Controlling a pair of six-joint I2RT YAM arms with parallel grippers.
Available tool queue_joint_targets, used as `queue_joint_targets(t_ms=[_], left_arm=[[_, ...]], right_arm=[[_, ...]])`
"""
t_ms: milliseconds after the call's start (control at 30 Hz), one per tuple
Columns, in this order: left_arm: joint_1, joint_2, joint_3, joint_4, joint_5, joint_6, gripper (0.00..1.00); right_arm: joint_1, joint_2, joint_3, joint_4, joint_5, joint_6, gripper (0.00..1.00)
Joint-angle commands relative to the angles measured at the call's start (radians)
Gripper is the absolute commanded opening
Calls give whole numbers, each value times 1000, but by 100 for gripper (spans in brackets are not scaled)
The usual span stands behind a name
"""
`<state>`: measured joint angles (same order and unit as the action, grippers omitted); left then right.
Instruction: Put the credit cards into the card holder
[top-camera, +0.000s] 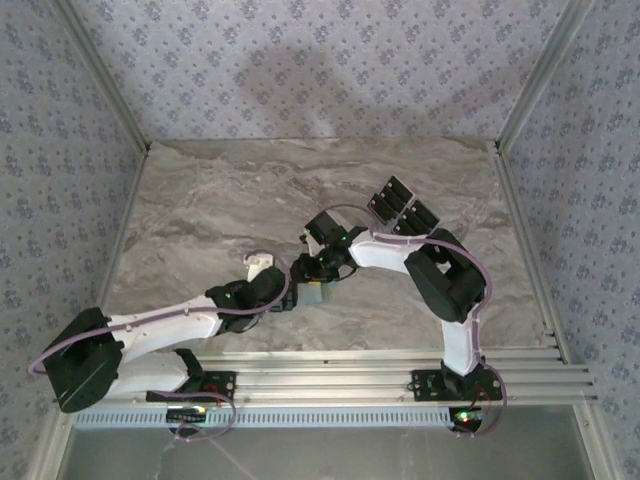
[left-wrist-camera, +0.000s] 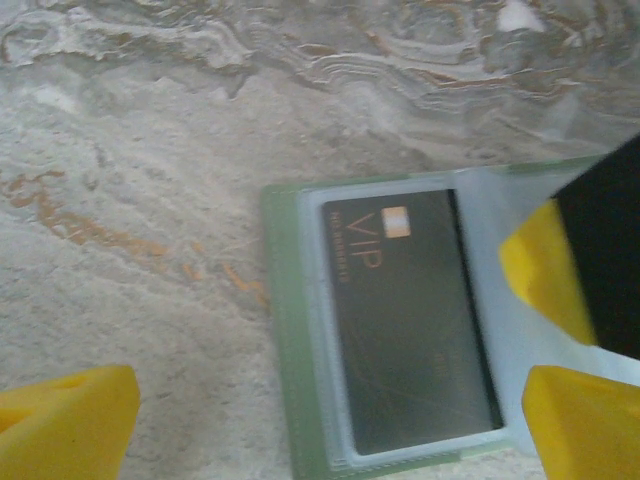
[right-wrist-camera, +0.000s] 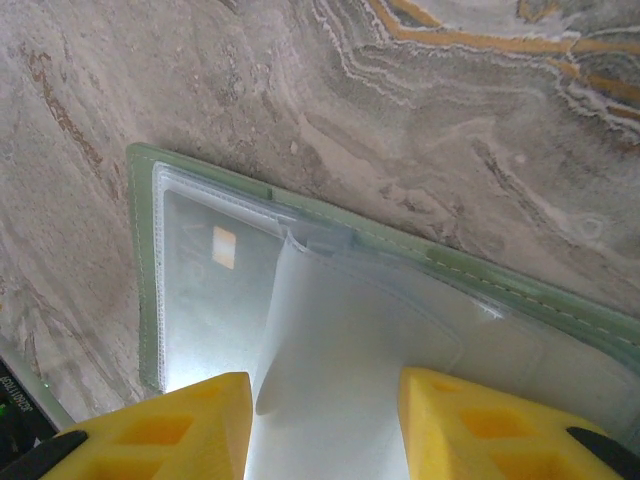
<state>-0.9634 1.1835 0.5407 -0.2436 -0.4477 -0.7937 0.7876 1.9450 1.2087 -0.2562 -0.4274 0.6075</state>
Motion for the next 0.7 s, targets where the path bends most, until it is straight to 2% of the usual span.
queue_joint_targets(t_ms=[0, 400, 667], left_arm=[[-14, 4, 3, 60, 6, 13, 99], [-39, 96, 18, 104, 13, 26, 98], [-99, -18, -30, 81, -117, -11, 97]], right_arm=[[-3, 22, -8, -8, -8, 14, 45], [-5, 23, -8, -10, -10, 15, 45], [-5, 22, -8, -8, -13, 14, 45]])
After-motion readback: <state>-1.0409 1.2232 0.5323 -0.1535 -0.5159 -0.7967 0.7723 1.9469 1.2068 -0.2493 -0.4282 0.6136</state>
